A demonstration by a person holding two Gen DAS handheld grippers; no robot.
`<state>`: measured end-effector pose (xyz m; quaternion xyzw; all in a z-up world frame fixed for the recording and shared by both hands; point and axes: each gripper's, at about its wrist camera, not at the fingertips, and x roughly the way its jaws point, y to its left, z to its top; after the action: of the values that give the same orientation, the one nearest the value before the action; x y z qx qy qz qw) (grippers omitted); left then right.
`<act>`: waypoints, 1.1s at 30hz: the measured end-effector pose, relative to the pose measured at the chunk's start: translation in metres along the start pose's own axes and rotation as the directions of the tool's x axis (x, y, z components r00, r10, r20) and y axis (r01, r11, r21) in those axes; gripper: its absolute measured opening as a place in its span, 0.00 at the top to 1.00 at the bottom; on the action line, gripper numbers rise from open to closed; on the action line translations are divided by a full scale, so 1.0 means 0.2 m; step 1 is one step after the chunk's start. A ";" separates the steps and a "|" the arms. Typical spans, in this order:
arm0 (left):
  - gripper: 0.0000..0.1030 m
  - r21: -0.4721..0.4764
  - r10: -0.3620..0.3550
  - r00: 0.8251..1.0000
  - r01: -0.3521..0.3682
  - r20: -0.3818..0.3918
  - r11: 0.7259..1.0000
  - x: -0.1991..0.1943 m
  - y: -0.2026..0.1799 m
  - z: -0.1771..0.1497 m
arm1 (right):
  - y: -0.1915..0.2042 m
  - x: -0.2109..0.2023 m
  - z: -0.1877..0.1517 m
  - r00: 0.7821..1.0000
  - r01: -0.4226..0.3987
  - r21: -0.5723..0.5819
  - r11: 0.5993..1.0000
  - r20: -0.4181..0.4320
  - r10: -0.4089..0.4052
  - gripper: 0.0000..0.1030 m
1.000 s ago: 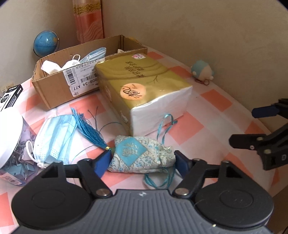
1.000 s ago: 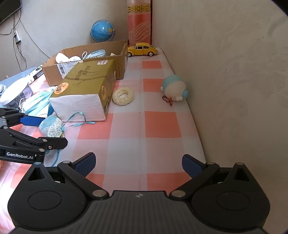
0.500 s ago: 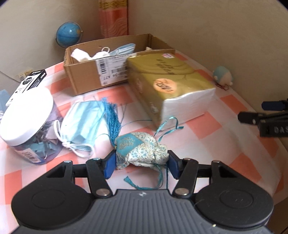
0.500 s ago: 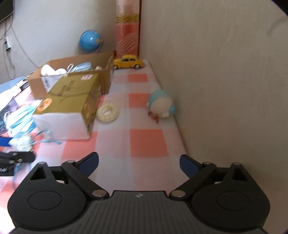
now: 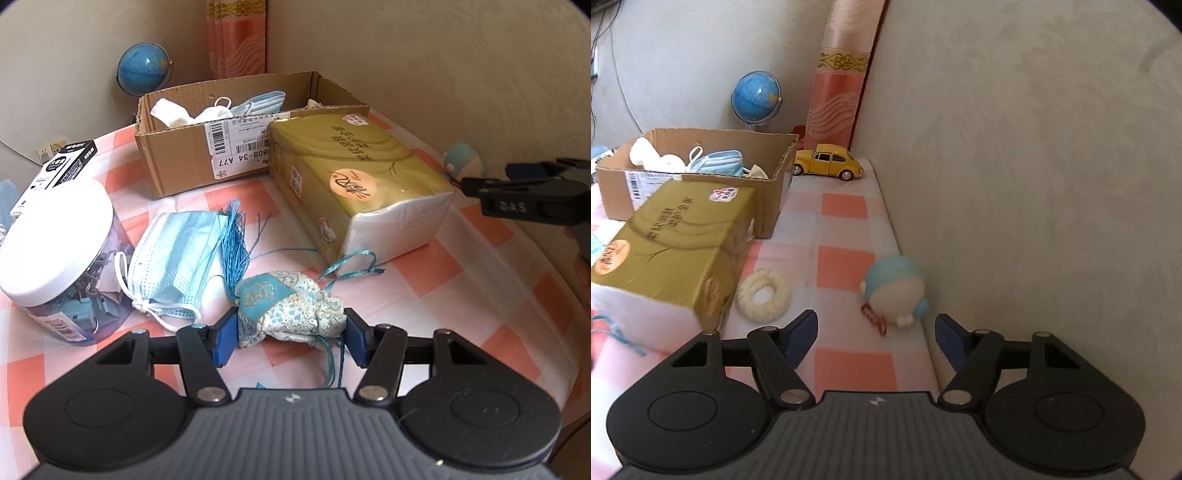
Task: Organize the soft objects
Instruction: 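Close right gripper on blue-white plush toy while left gripper lifts sachet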
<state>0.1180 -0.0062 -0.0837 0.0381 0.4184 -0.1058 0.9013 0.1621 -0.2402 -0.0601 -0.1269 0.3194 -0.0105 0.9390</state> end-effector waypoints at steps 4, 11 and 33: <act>0.44 0.000 -0.003 1.000 0.003 -0.001 1.000 0.00 0.00 0.00 | 0.03 0.07 0.04 0.999 0.038 -0.042 0.998 0.014 -0.037 0.33; 0.44 -0.002 -0.012 1.000 0.012 0.001 1.000 0.01 0.01 0.01 | 0.07 0.20 0.07 0.996 0.090 -0.084 0.992 0.009 -0.090 0.40; 0.53 -0.010 -0.038 0.999 0.039 0.003 0.999 -0.01 0.05 0.01 | 0.06 0.12 0.07 0.998 0.068 -0.060 0.996 0.000 -0.068 0.51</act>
<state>0.1202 0.0036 -0.0801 0.0252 0.4183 -0.1210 0.8999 0.1893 -0.2278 -0.0675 -0.1656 0.3162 -0.0329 0.9335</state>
